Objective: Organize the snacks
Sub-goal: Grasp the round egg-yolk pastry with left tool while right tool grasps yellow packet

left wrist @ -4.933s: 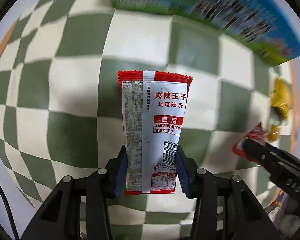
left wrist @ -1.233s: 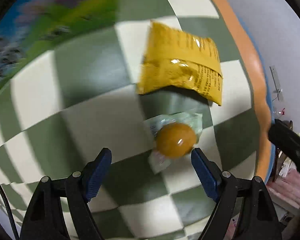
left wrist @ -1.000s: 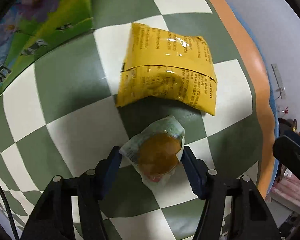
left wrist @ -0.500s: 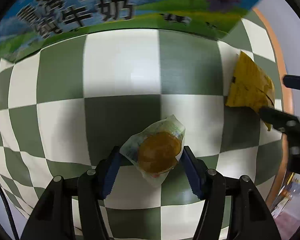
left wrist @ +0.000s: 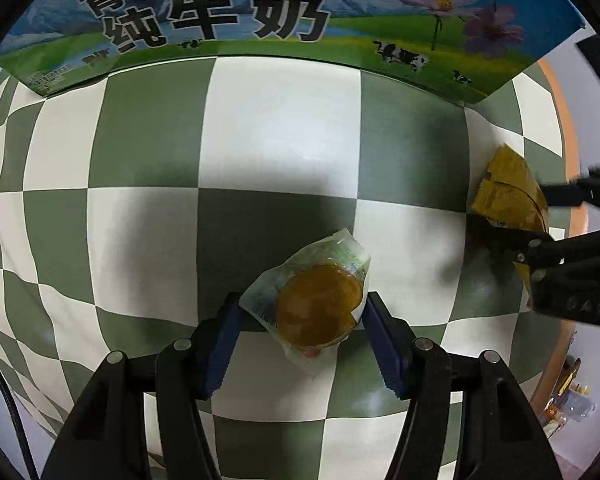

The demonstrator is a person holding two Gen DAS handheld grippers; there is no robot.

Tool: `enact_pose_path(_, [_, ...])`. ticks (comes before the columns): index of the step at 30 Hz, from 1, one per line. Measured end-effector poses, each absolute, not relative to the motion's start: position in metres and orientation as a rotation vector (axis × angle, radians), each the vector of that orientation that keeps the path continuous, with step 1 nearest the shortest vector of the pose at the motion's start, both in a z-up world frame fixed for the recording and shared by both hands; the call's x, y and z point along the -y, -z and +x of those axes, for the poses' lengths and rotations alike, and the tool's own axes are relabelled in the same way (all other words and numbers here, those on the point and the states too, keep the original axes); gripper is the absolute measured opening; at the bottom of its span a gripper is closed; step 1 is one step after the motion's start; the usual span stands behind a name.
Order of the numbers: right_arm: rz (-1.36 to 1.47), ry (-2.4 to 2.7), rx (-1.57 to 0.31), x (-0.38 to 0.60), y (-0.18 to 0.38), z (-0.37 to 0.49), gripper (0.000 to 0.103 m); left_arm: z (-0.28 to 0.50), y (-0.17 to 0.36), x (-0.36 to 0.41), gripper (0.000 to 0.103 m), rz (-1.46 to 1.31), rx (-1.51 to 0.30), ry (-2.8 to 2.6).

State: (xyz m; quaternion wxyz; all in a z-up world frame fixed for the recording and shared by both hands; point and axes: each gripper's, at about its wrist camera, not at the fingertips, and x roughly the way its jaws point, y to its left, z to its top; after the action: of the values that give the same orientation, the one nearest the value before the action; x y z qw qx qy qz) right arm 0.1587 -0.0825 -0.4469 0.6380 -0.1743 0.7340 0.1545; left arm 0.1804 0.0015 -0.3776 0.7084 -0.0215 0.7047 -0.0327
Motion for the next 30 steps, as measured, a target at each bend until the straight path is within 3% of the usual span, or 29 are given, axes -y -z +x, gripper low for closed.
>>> enact_pose_path(9, [0.259,-0.150,-1.758,0.138,0.448,0.129,0.066,0.172,0.361,-0.029,0.059,0.010,-1.568,0.045])
enact_pose_path(13, [0.414,-0.120,-1.719,0.140,0.445,0.105,0.067,0.157,0.356,-0.055,0.059,0.034,-1.584,0.040])
enact_pose_path(14, [0.427,-0.127,-1.706,0.138,0.443,0.100,0.069,0.152,0.355,-0.062,0.059,0.037,-1.591,0.037])
enact_pose_path(16, [0.417,-0.134,-1.697,0.137,0.446,0.091,0.085,0.146,0.356,-0.076,0.059,0.022,-1.603,0.033])
enact_pose_path(22, [0.252,-0.141,-1.618,0.124,0.426,0.076,0.085,0.150,0.378,-0.100,0.062,-0.047,-1.682,0.029])
enact_pose_path(30, [0.182,-0.137,-1.634,0.114,0.440,0.073,0.085,0.159,0.384,-0.101,0.062,-0.056,-1.699,0.020])
